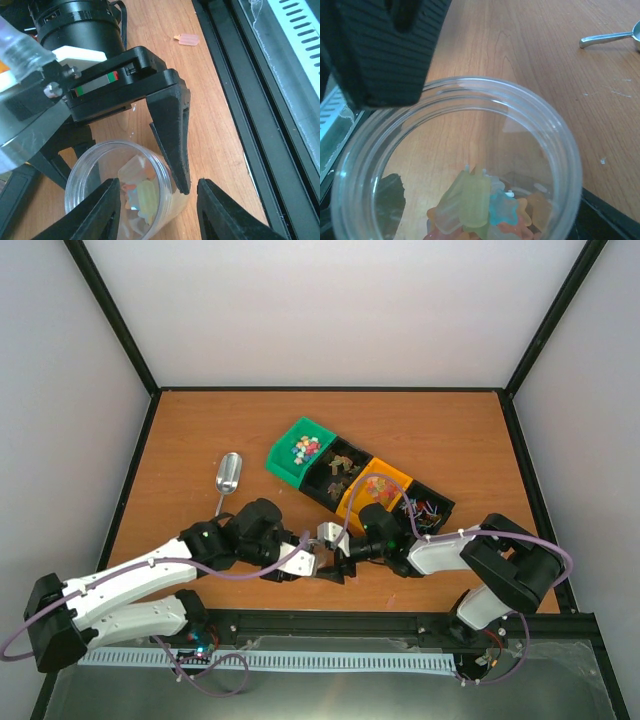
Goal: Pack the candies
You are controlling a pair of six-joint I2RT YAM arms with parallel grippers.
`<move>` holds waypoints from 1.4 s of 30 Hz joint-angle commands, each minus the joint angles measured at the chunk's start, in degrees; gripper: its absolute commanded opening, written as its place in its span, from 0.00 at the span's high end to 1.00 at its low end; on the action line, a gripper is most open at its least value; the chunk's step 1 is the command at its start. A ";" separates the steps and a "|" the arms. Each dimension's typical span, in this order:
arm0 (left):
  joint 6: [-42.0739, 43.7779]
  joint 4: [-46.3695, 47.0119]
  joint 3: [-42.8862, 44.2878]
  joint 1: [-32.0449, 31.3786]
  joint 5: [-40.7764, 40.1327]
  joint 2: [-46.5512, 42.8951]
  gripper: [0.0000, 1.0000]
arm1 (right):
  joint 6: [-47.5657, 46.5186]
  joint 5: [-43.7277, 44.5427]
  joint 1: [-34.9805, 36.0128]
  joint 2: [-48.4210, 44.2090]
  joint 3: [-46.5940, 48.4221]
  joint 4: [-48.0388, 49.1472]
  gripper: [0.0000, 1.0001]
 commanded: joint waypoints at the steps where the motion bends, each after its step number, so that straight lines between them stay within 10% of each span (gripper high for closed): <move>1: 2.76 4.61 -1.02 -1.24 -0.63 0.73 0.56 | -1.32 -0.08 0.67 0.76 0.87 1.78 0.19; 25: 5.87 -1.29 -8.31 1.72 -17.65 -7.31 0.73 | -2.69 -0.68 0.67 0.17 -0.39 0.76 0.46; 33: -12.15 -5.51 -1.82 4.65 -5.53 -9.29 0.12 | 0.63 5.56 0.69 -0.03 -1.29 3.96 0.46; 42: -25.85 4.50 -0.31 4.64 -5.90 -0.18 0.06 | 2.46 10.46 1.27 0.85 -1.59 6.77 0.43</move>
